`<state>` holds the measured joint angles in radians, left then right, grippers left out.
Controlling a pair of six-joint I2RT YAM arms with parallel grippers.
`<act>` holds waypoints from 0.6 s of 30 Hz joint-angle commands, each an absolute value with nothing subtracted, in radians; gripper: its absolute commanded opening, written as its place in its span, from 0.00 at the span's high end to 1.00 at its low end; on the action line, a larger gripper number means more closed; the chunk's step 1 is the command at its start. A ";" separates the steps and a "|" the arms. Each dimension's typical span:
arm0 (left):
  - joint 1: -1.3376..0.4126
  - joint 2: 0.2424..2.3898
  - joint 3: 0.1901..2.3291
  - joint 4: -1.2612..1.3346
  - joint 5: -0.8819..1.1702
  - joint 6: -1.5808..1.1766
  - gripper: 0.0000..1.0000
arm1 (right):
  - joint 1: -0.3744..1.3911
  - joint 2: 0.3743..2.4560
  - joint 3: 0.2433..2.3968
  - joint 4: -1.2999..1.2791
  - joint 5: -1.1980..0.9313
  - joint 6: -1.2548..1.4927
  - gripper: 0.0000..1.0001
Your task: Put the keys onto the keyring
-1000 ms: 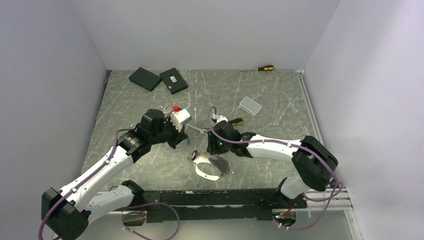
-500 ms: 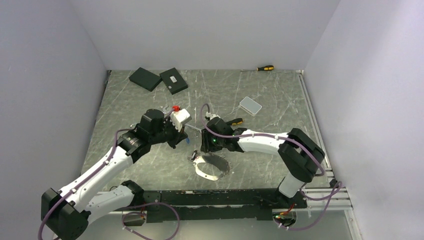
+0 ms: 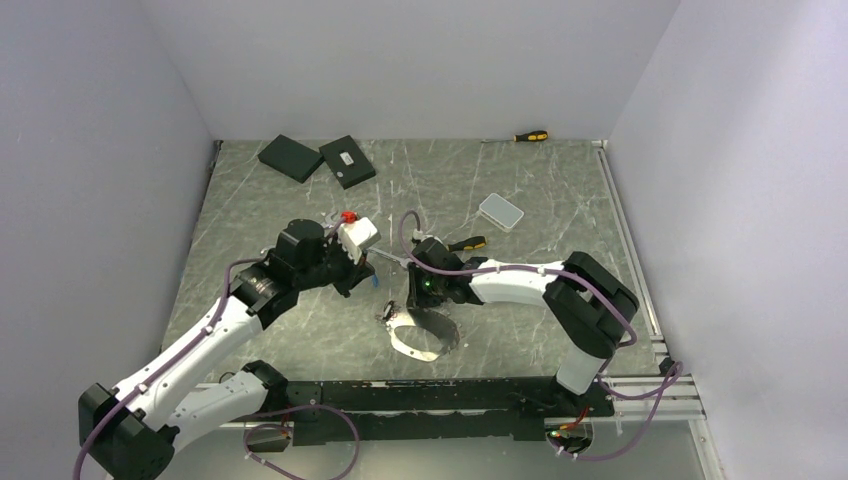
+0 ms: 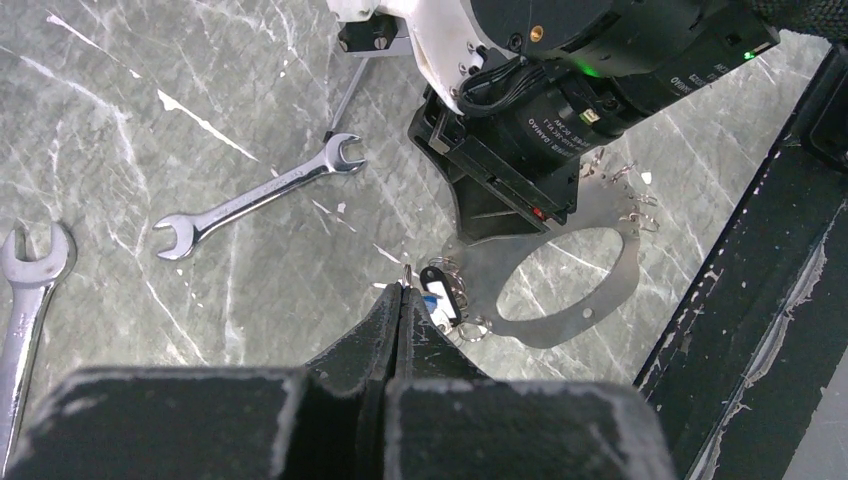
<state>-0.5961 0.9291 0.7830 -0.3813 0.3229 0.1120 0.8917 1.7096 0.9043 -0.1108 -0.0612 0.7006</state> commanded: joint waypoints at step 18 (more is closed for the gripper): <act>-0.592 0.917 0.788 -0.351 0.324 0.133 1.00 | 0.887 1.570 0.924 -0.065 -0.213 0.379 1.00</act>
